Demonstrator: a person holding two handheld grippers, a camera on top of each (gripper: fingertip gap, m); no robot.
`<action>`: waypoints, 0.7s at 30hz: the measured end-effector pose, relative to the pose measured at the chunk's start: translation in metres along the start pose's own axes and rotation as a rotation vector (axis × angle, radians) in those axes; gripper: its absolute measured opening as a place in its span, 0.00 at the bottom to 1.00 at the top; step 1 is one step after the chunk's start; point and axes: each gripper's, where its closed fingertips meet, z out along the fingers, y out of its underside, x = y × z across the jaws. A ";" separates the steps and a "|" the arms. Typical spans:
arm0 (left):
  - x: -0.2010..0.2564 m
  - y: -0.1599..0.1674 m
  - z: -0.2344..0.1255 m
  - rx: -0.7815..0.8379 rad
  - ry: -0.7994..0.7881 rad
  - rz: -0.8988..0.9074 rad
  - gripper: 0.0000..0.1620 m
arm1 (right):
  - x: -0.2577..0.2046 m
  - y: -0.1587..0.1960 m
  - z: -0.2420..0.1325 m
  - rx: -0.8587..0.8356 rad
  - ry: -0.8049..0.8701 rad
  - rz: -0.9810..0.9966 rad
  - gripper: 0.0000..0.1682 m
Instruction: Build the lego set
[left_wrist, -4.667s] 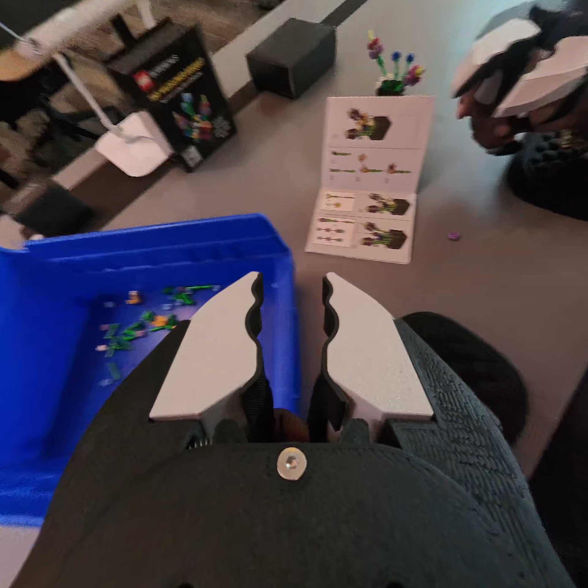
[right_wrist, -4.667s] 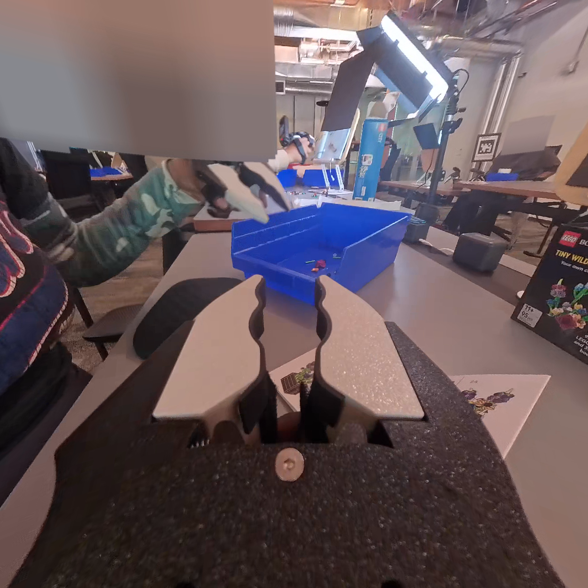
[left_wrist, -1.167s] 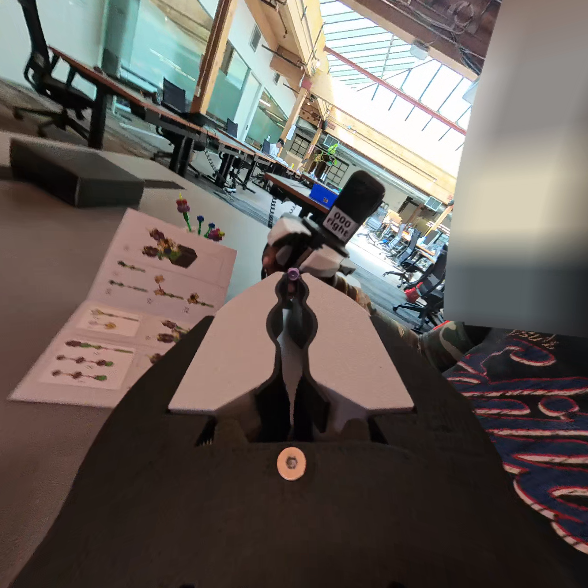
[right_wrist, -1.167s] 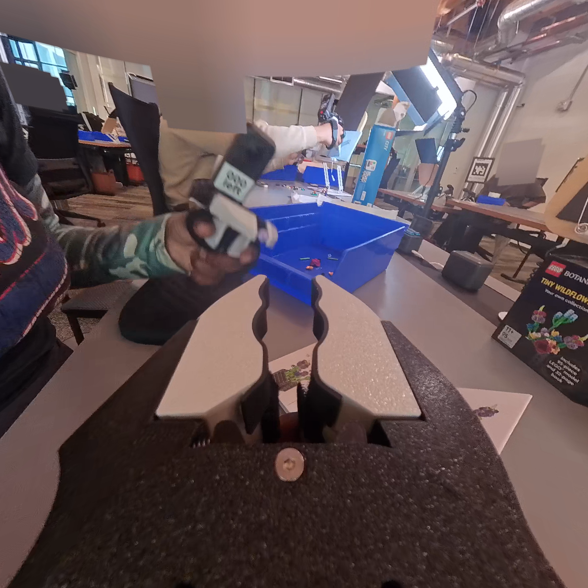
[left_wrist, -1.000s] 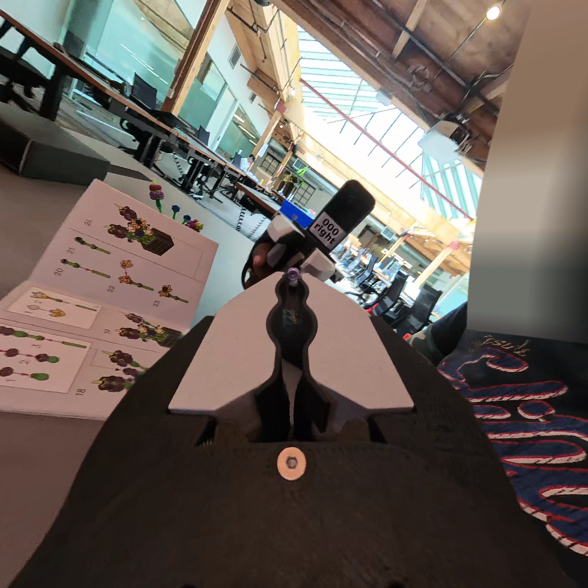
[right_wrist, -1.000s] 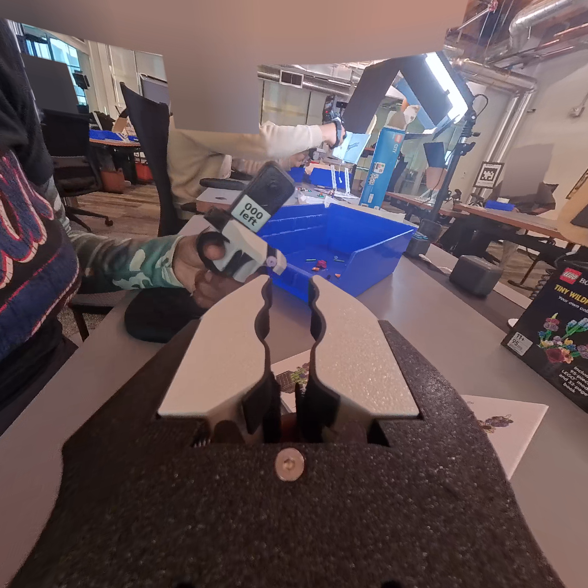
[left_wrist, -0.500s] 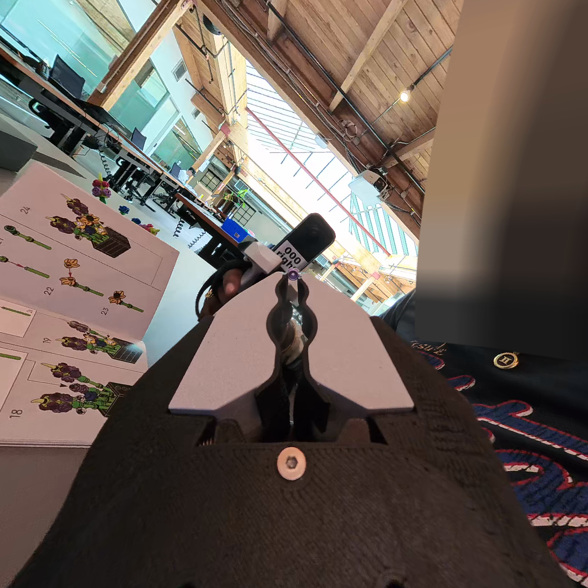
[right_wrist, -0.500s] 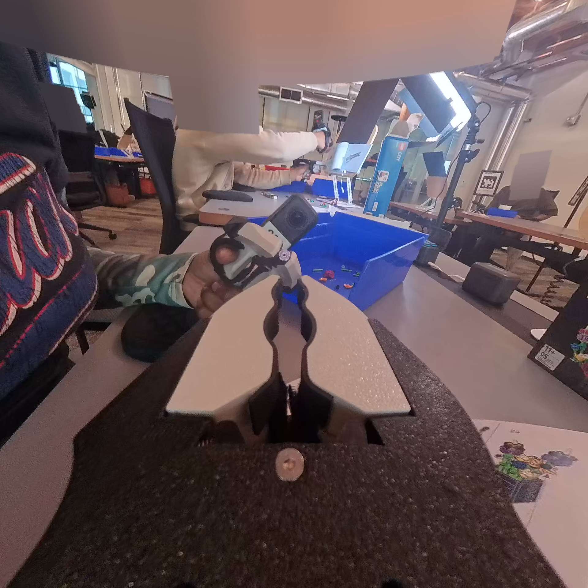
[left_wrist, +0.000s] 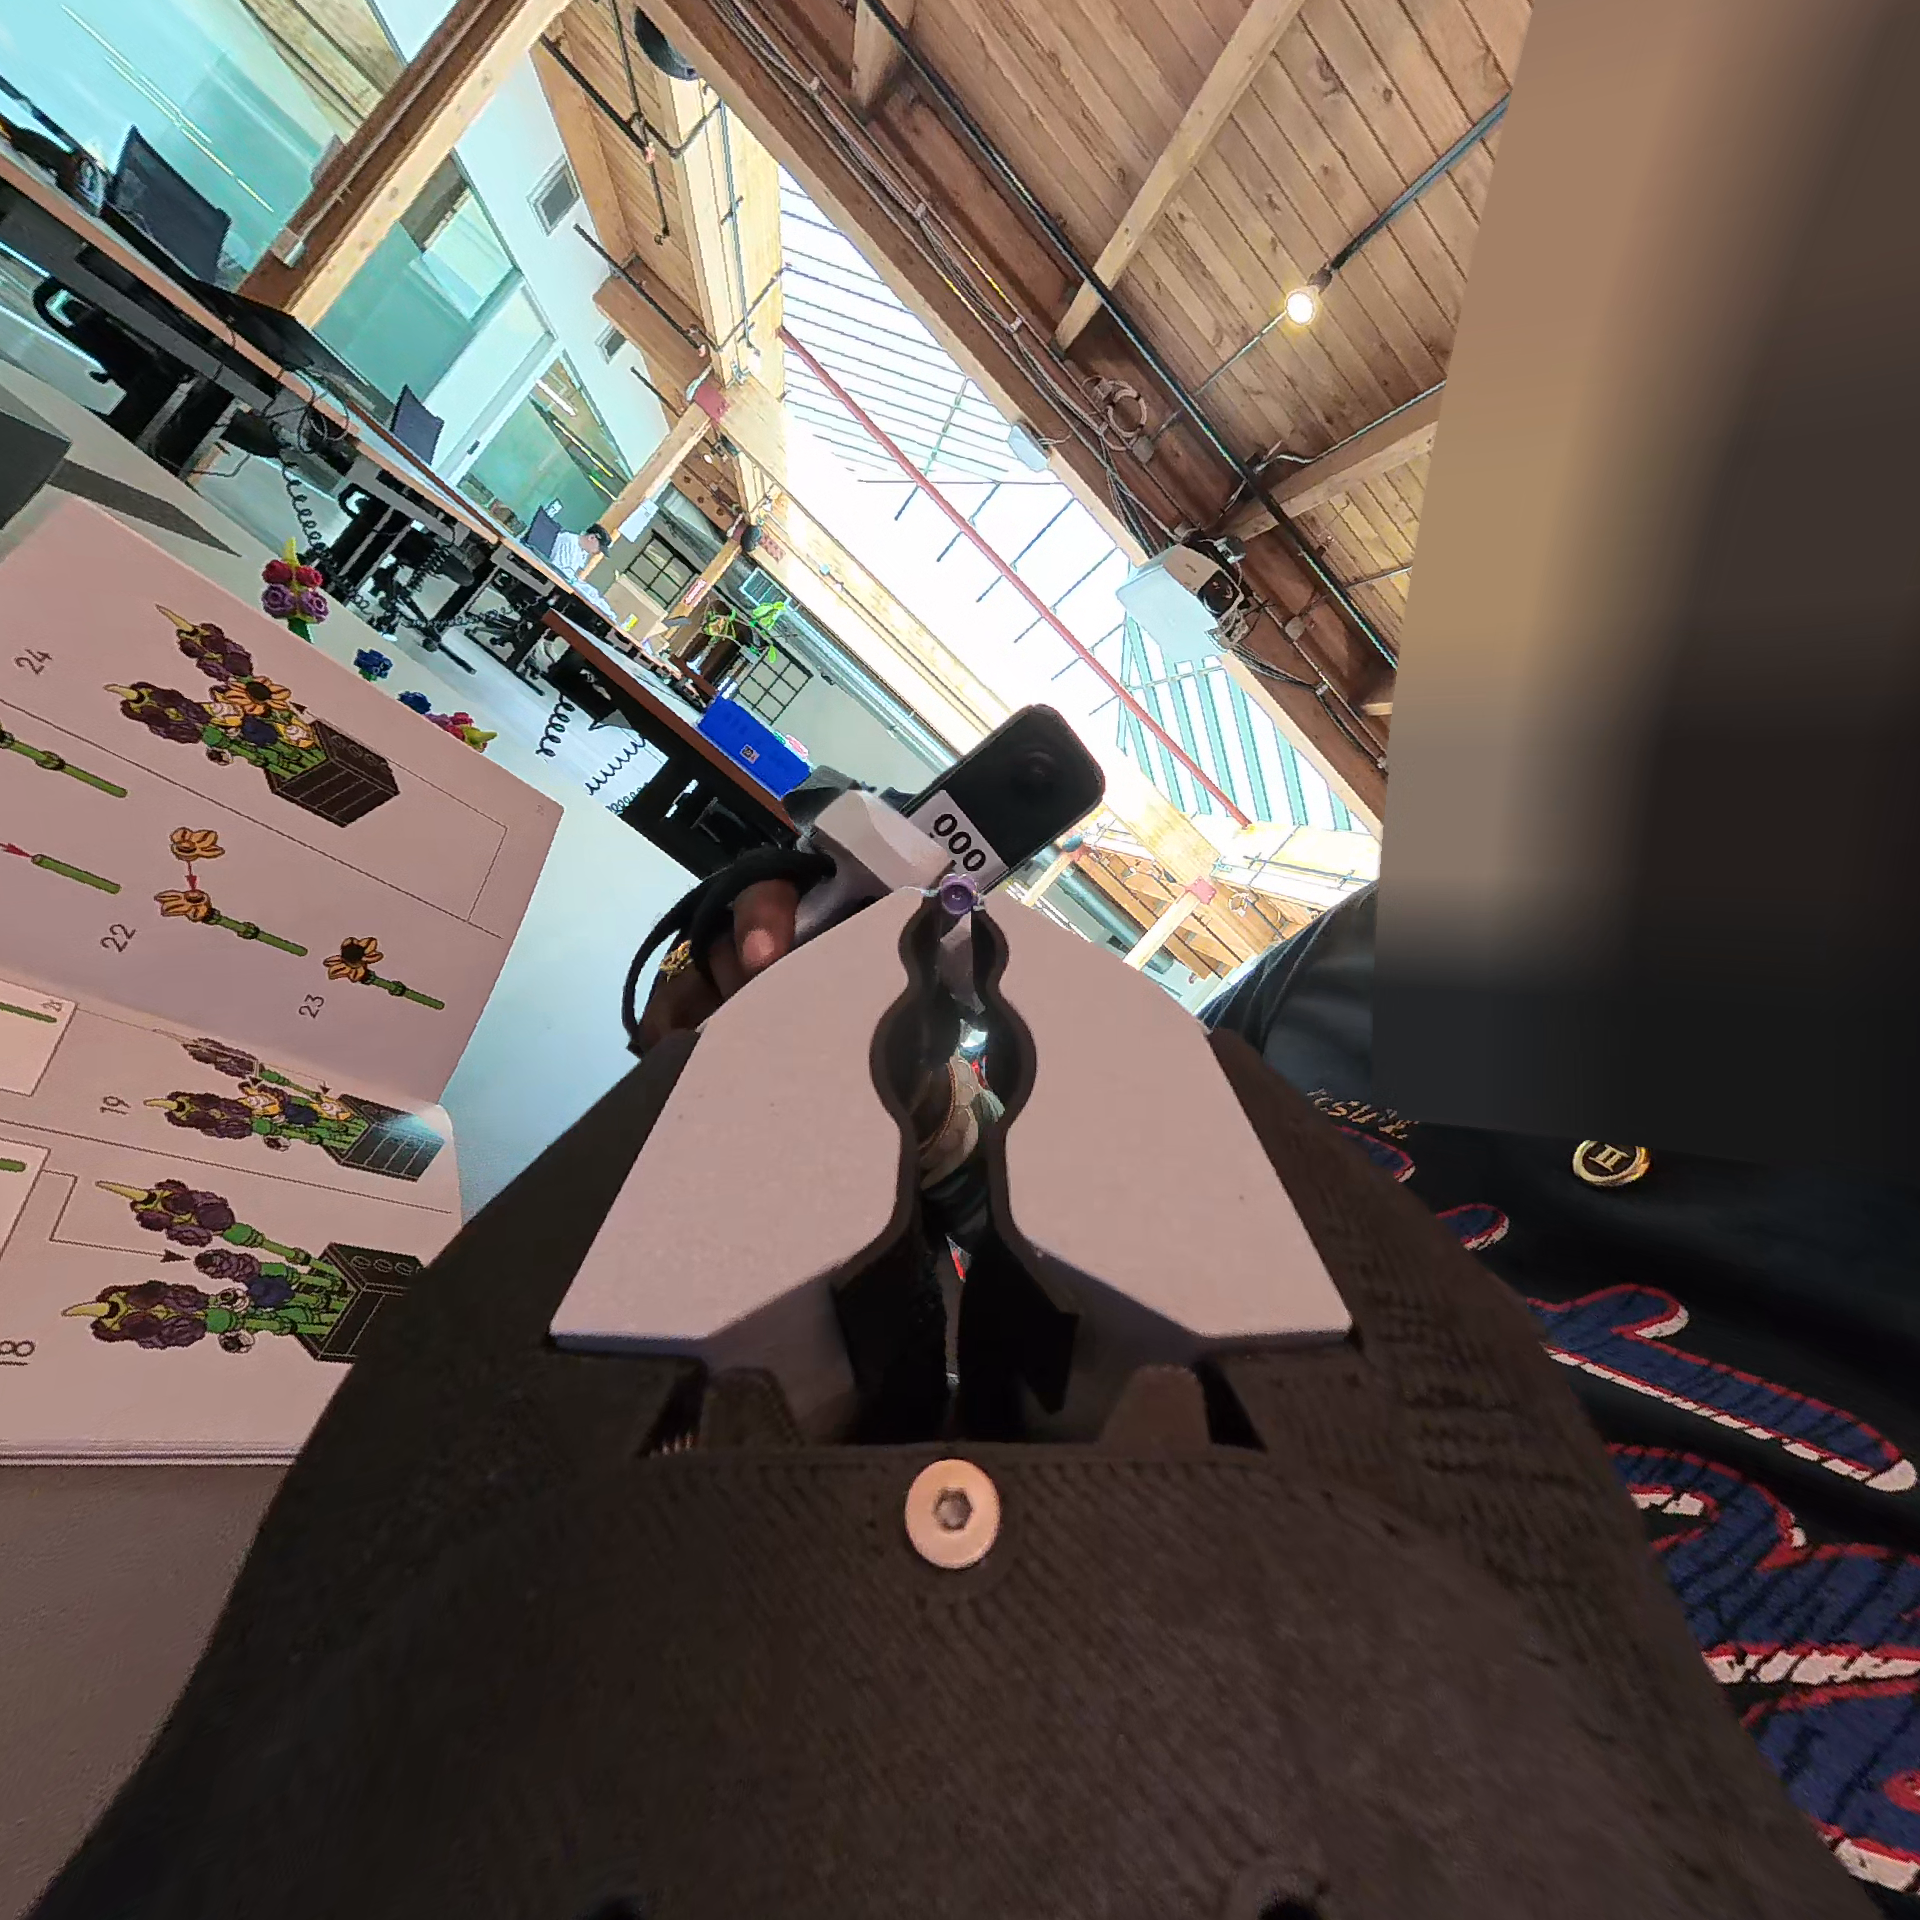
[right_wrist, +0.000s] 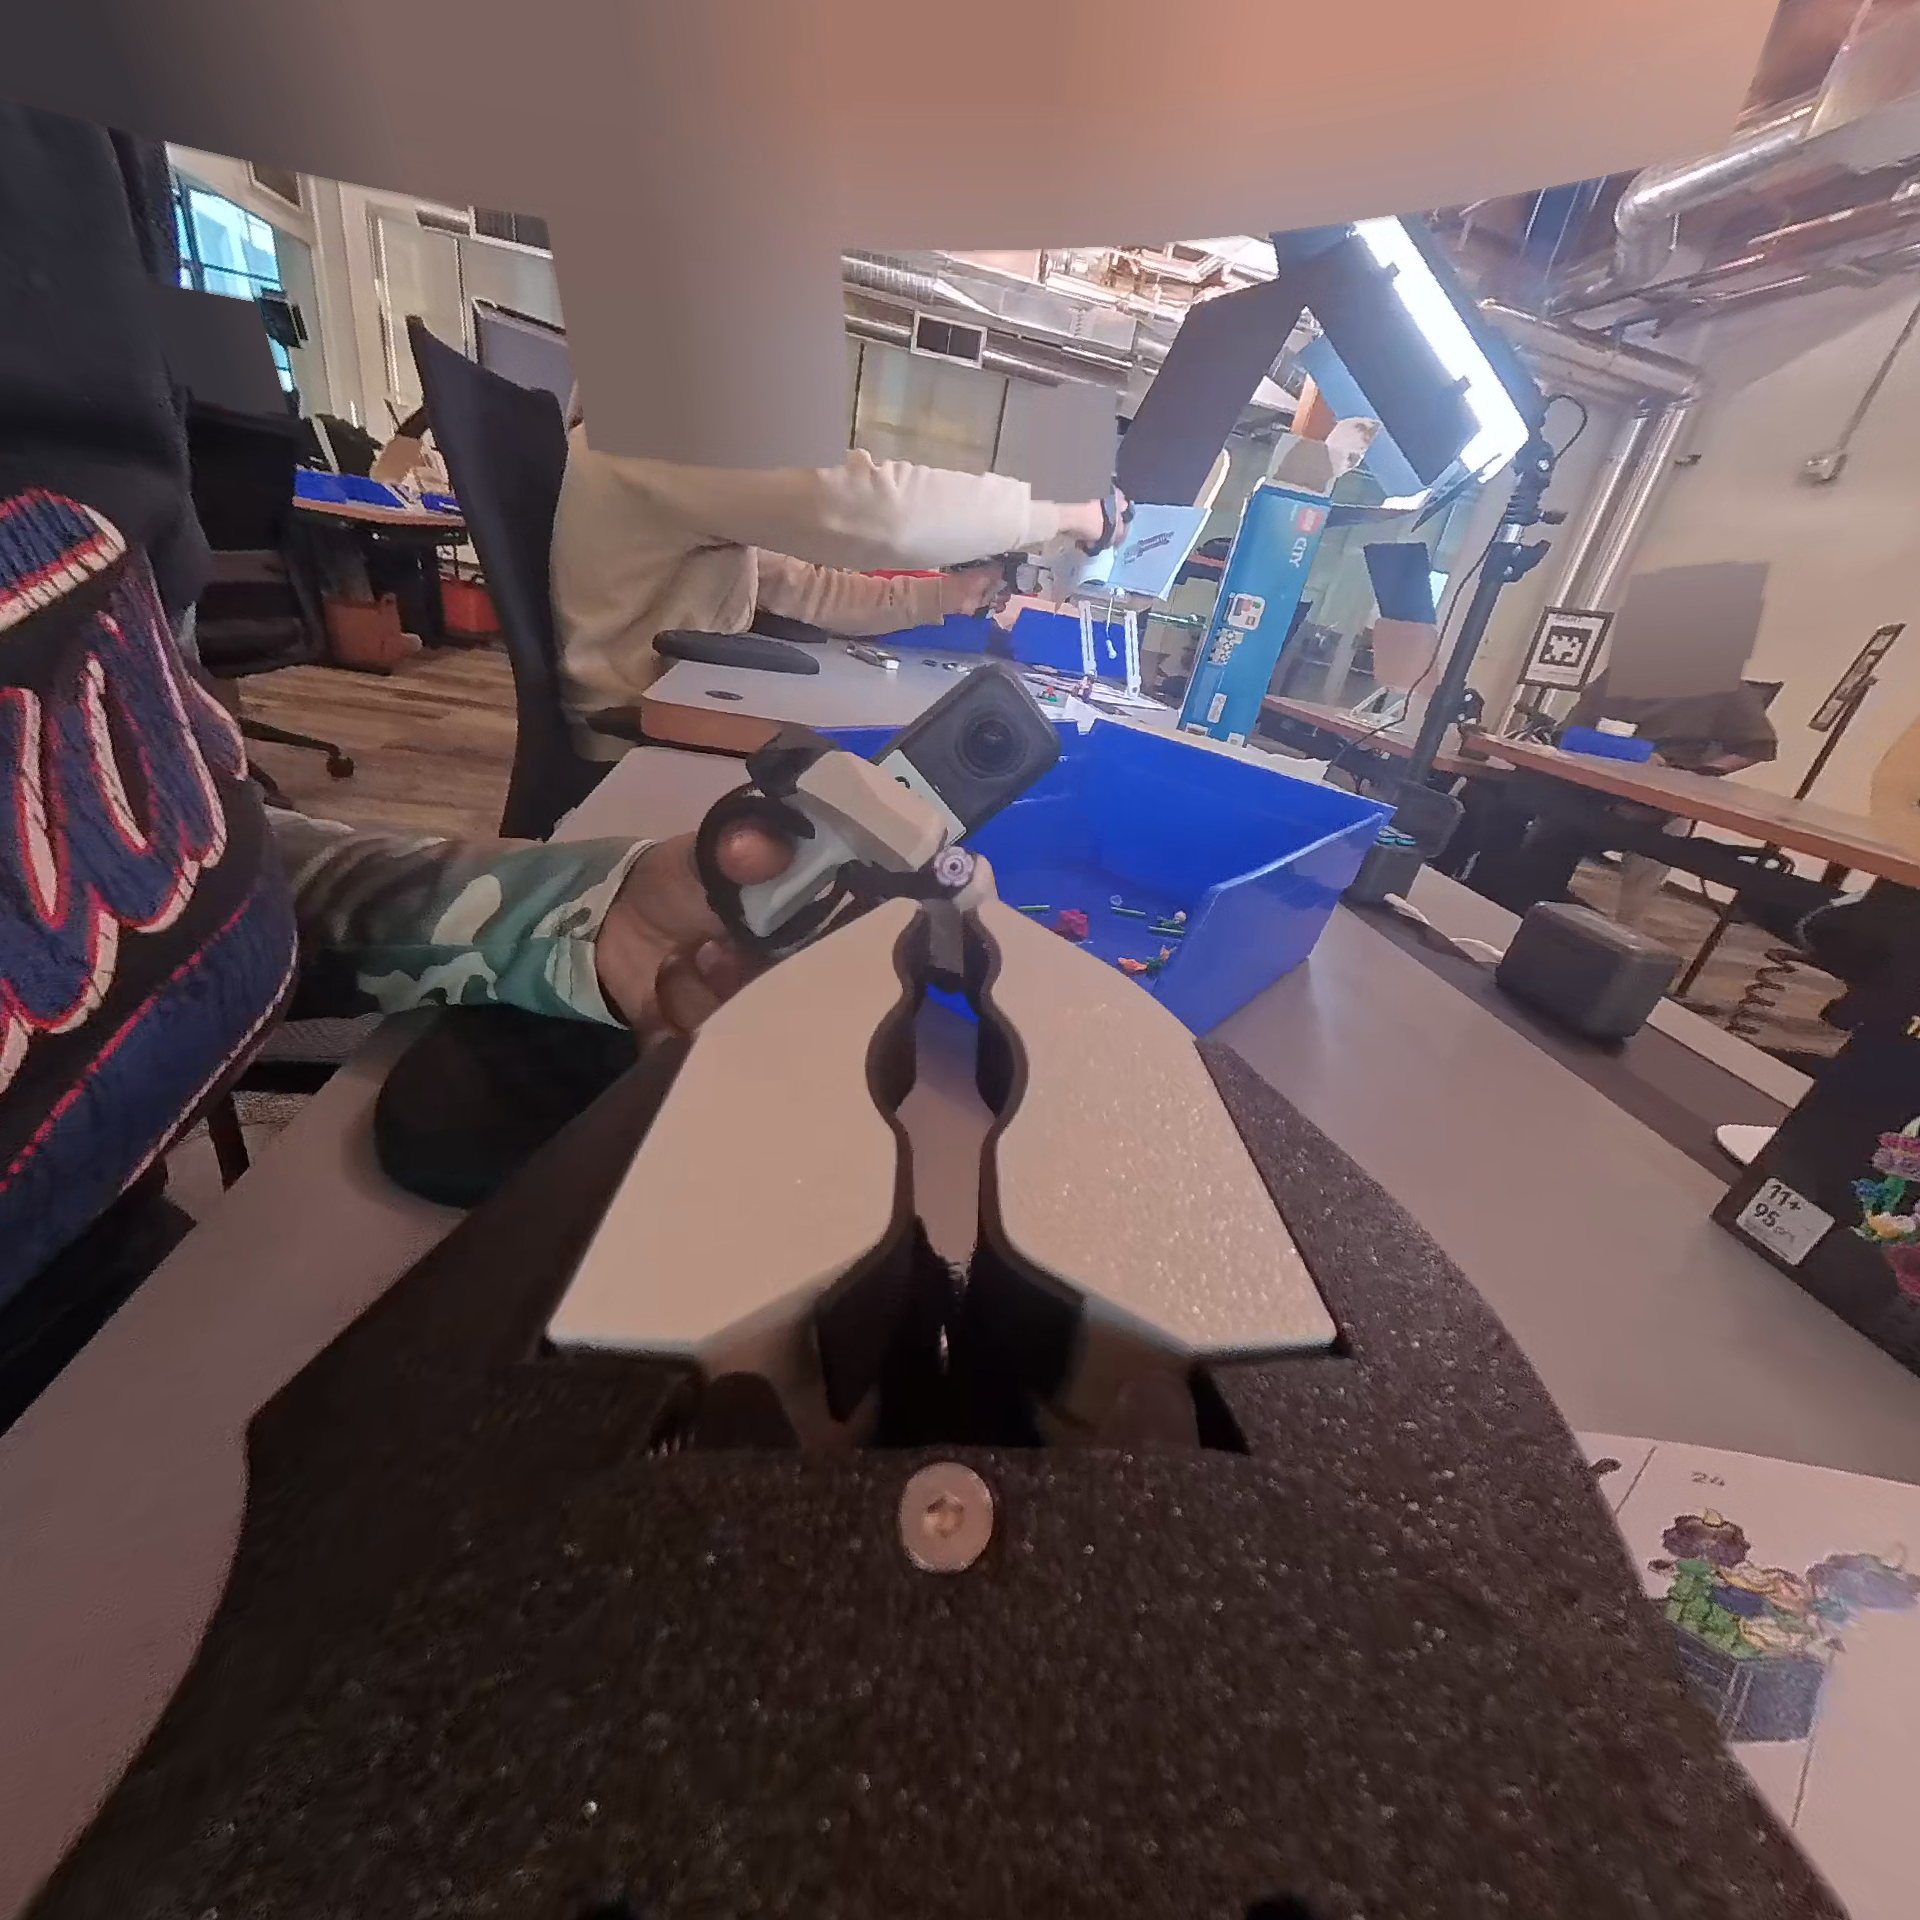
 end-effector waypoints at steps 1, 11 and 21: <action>0.000 0.000 0.000 -0.002 0.000 0.001 0.04 | 0.000 -0.002 0.001 0.005 0.005 -0.007 0.04; 0.001 0.005 0.002 -0.032 0.002 0.010 0.04 | -0.003 -0.009 0.000 0.020 0.007 -0.037 0.05; 0.003 0.010 0.004 -0.067 0.009 0.016 0.03 | -0.007 -0.007 0.002 -0.003 -0.011 -0.050 0.04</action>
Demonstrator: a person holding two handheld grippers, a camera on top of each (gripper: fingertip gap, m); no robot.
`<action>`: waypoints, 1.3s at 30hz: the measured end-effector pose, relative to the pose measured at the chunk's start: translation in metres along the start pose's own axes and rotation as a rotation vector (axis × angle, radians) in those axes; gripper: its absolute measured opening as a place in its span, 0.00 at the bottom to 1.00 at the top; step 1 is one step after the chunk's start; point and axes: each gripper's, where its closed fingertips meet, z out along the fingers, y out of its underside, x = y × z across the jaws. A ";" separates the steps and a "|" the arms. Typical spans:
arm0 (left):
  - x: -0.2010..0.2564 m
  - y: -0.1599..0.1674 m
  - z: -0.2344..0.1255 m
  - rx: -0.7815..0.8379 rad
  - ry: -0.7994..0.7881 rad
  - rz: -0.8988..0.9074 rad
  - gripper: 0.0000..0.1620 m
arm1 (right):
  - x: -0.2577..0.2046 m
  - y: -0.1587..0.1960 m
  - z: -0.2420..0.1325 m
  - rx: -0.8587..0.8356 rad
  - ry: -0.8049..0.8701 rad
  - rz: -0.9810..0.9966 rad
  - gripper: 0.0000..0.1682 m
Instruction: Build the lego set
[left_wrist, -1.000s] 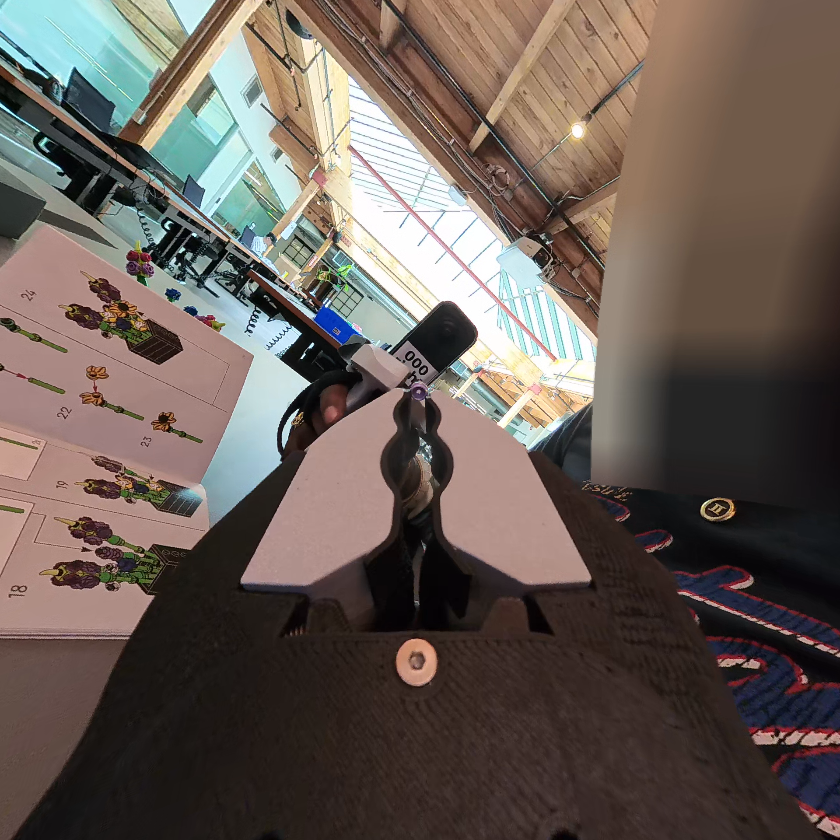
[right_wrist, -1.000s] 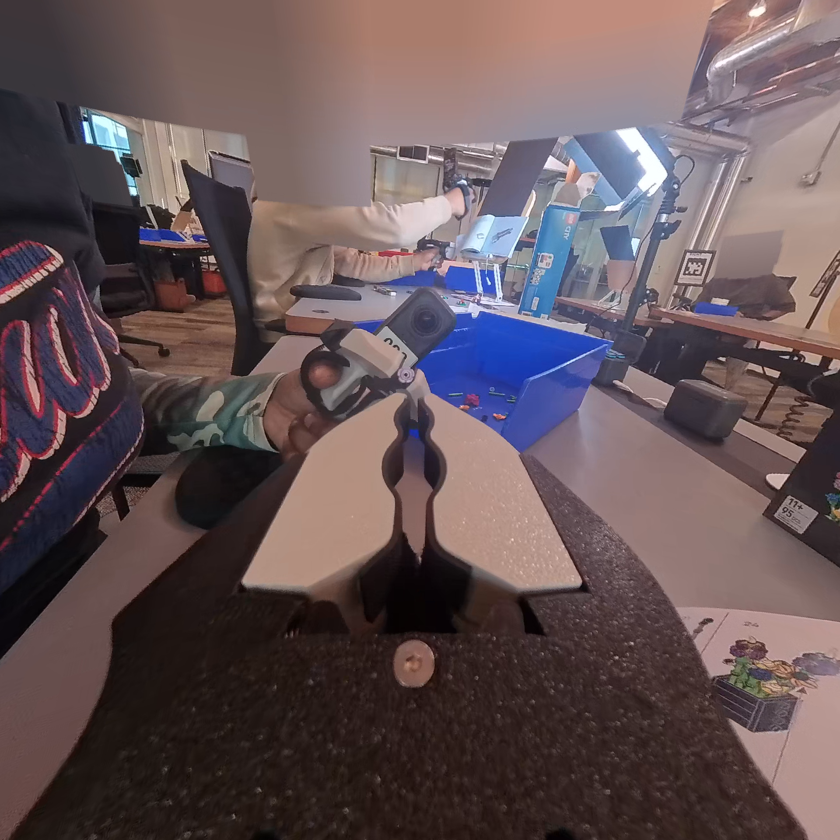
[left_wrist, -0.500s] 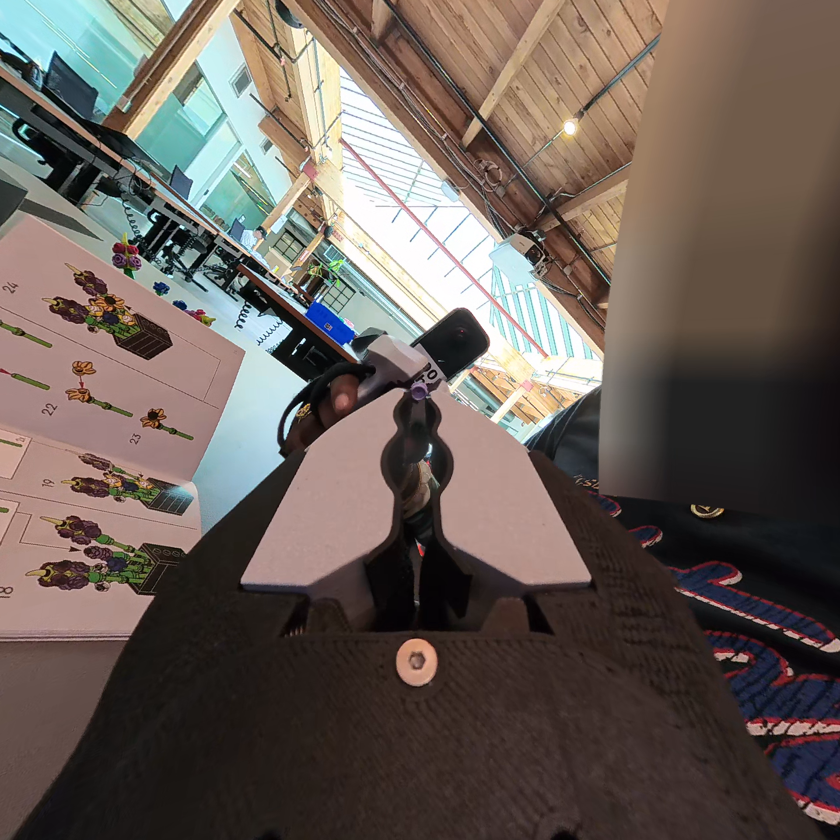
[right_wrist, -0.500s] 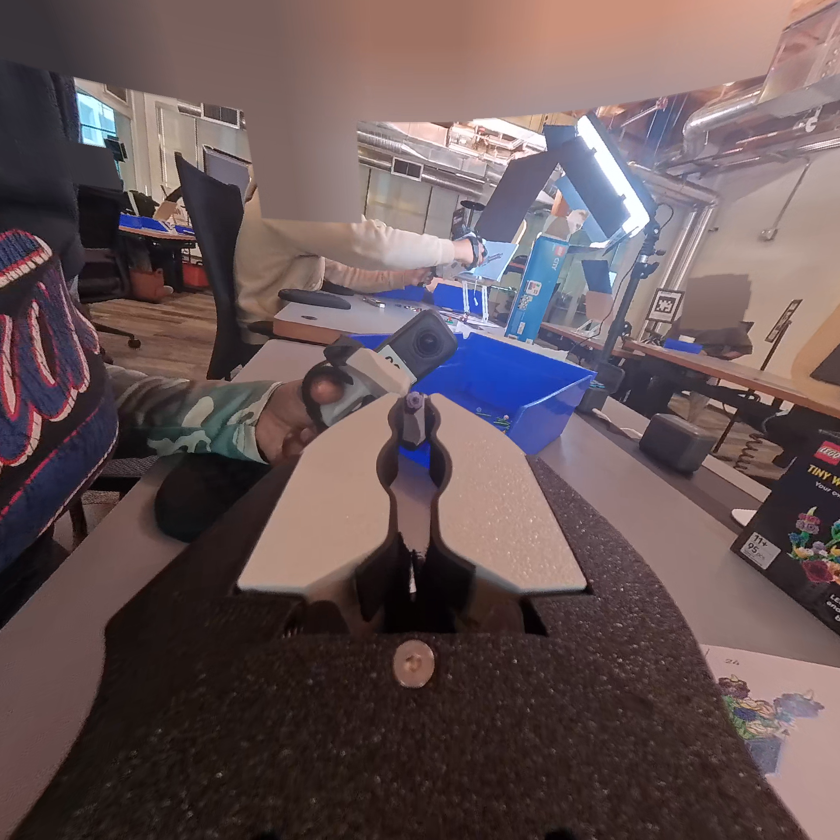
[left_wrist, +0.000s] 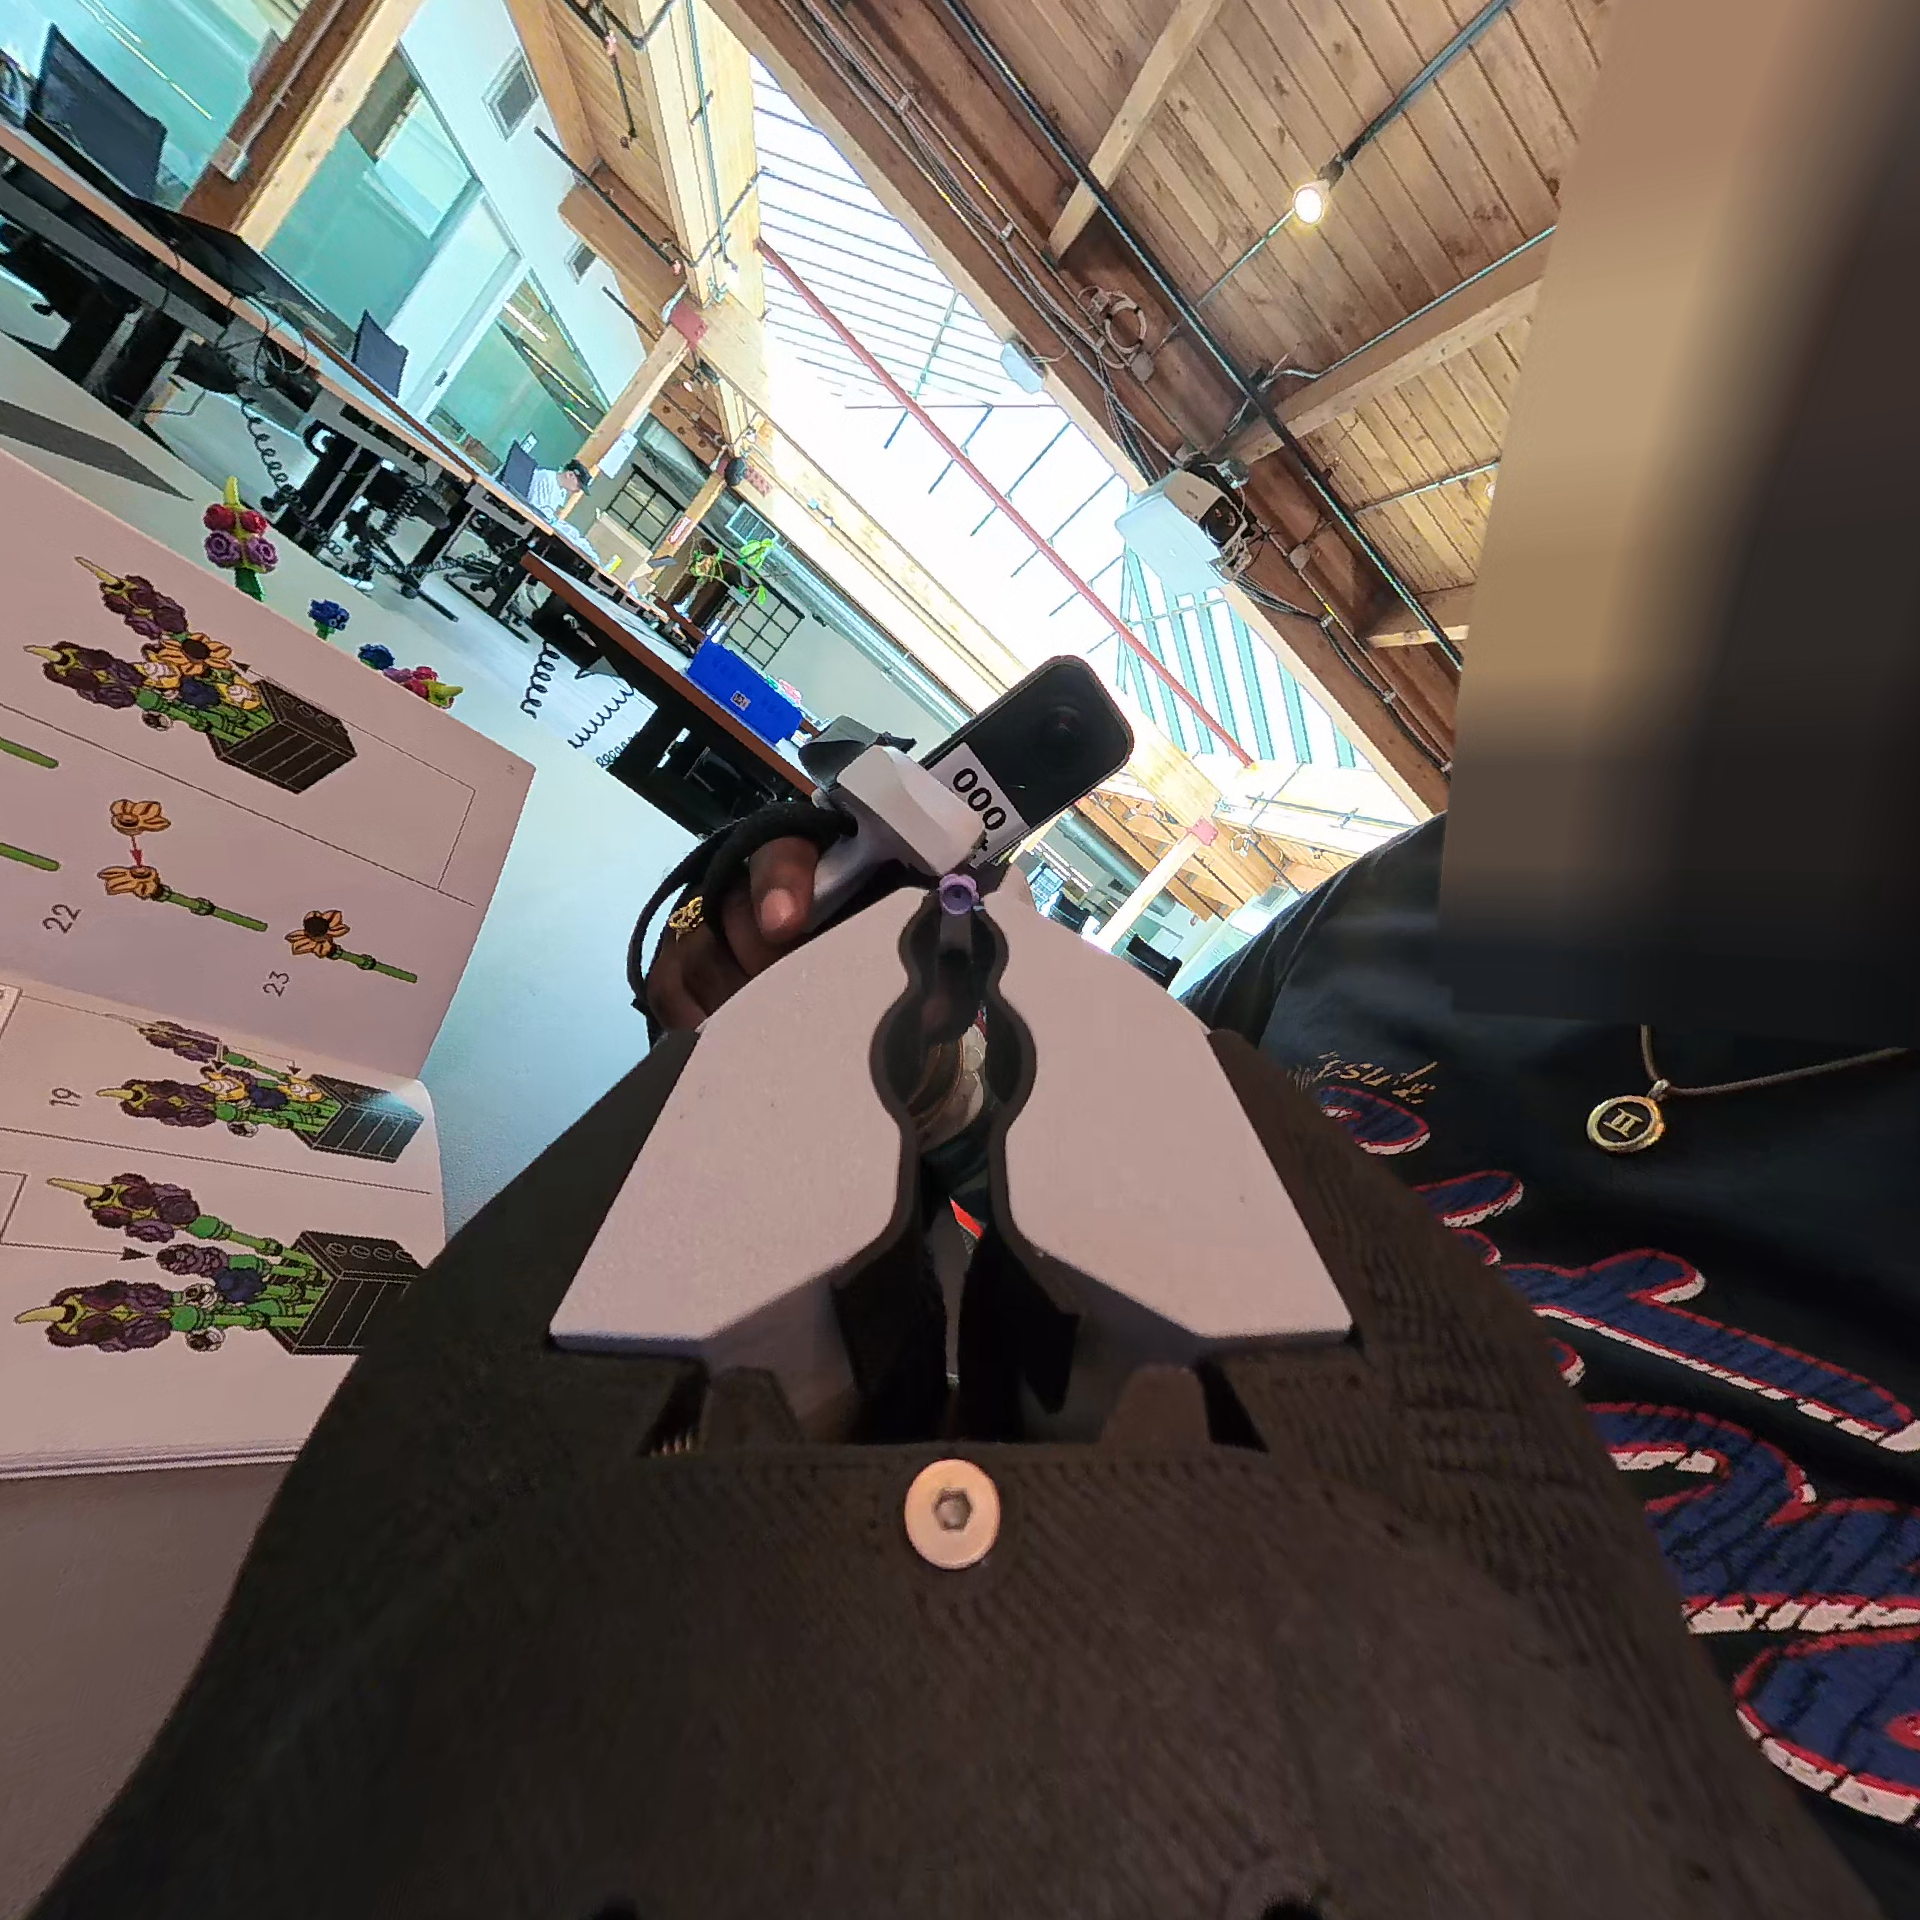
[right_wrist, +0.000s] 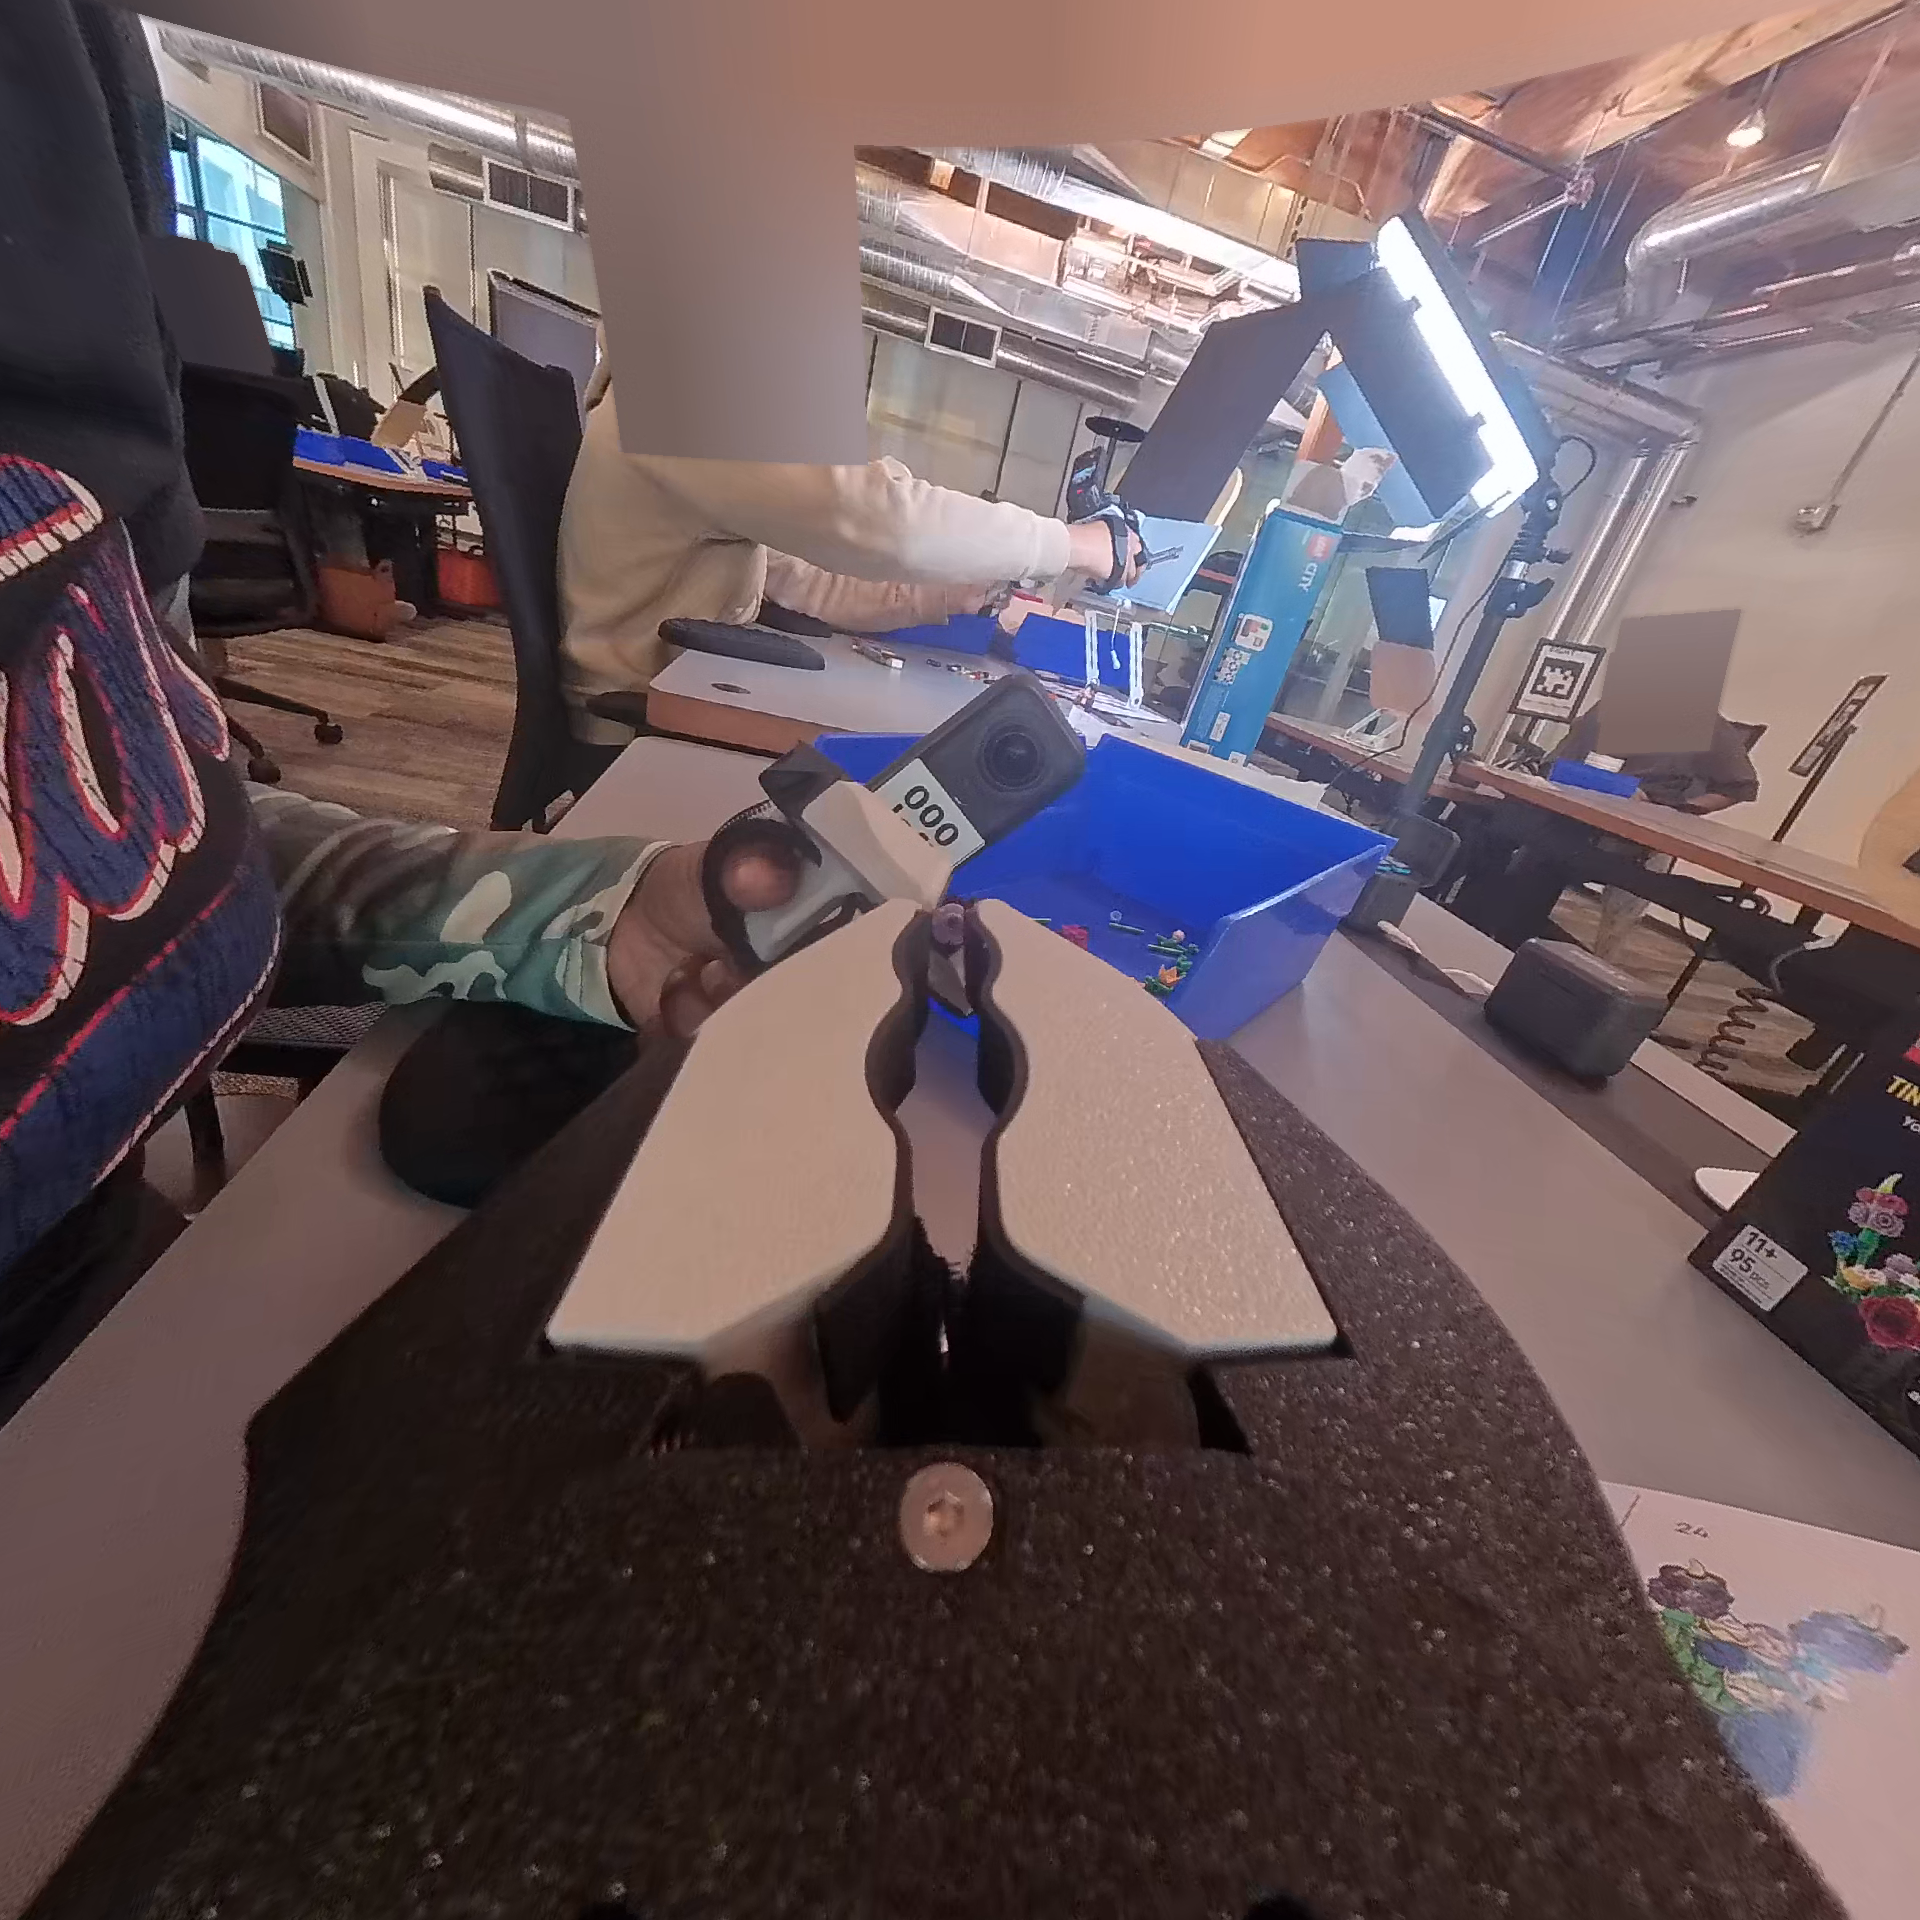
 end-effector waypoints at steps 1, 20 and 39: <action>0.000 0.000 0.000 -0.002 0.001 0.001 0.04 | 0.000 0.000 0.000 -0.001 0.001 -0.003 0.03; 0.003 0.017 0.003 -0.131 0.033 -0.066 0.03 | -0.014 0.004 -0.008 -0.075 -0.082 -0.170 0.03; -0.012 0.020 0.003 -0.183 -0.173 0.139 0.19 | 0.021 0.031 -0.037 -0.346 -0.008 0.074 0.02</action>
